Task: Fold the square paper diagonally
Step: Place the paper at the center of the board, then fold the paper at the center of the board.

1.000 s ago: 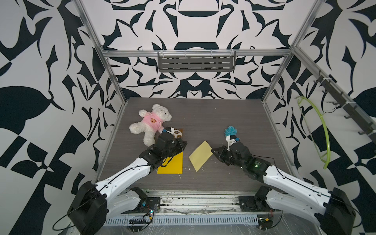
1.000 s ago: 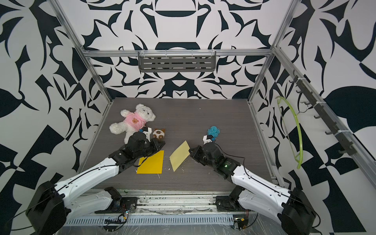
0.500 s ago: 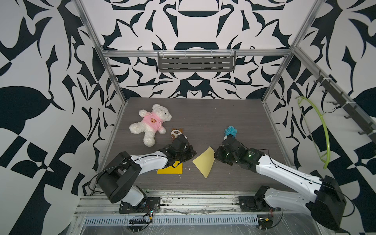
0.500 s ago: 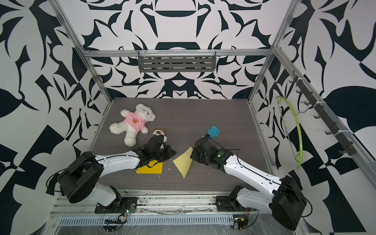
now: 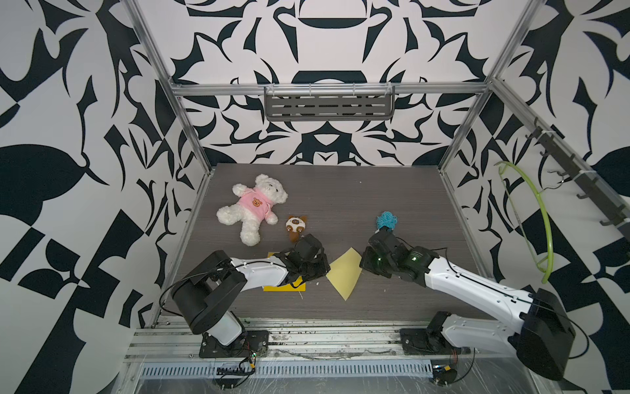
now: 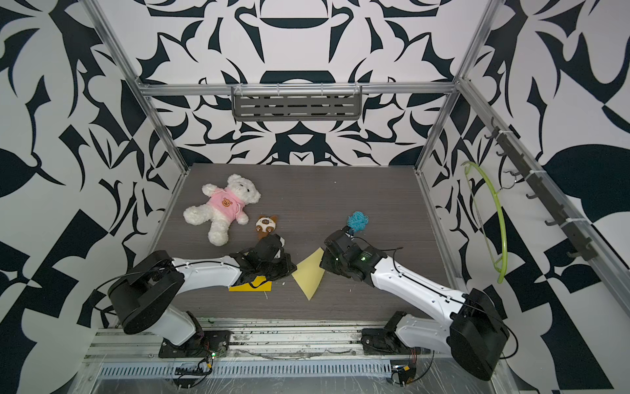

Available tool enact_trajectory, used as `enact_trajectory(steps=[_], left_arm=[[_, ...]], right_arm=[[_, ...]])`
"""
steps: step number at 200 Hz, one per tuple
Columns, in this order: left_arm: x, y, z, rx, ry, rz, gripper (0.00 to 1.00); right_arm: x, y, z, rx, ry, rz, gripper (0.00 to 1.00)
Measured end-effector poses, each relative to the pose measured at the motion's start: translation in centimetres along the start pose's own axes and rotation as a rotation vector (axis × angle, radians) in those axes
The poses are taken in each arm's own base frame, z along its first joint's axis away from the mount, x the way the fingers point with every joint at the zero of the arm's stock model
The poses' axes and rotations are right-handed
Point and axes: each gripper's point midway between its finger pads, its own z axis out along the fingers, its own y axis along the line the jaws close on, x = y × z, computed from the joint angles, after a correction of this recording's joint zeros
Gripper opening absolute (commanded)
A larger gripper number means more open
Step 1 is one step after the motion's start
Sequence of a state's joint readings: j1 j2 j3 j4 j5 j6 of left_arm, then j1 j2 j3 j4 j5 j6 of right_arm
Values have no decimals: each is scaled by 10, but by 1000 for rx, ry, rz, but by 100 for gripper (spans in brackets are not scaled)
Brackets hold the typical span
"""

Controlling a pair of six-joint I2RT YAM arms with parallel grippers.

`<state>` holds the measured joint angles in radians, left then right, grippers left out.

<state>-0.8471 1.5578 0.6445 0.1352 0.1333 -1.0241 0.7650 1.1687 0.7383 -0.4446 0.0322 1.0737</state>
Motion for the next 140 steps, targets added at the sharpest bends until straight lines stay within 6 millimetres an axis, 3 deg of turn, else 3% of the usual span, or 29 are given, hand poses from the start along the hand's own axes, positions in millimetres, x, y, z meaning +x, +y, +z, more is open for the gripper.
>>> enact_trajectory(steps=[94,140], left_arm=[[5,15,8,-56,13,14,0],[9,11,10,-56,6,35,0]], right_arm=[[2,1,6,7,9,-5,0],[9,21,21,-25,36,-16,0]])
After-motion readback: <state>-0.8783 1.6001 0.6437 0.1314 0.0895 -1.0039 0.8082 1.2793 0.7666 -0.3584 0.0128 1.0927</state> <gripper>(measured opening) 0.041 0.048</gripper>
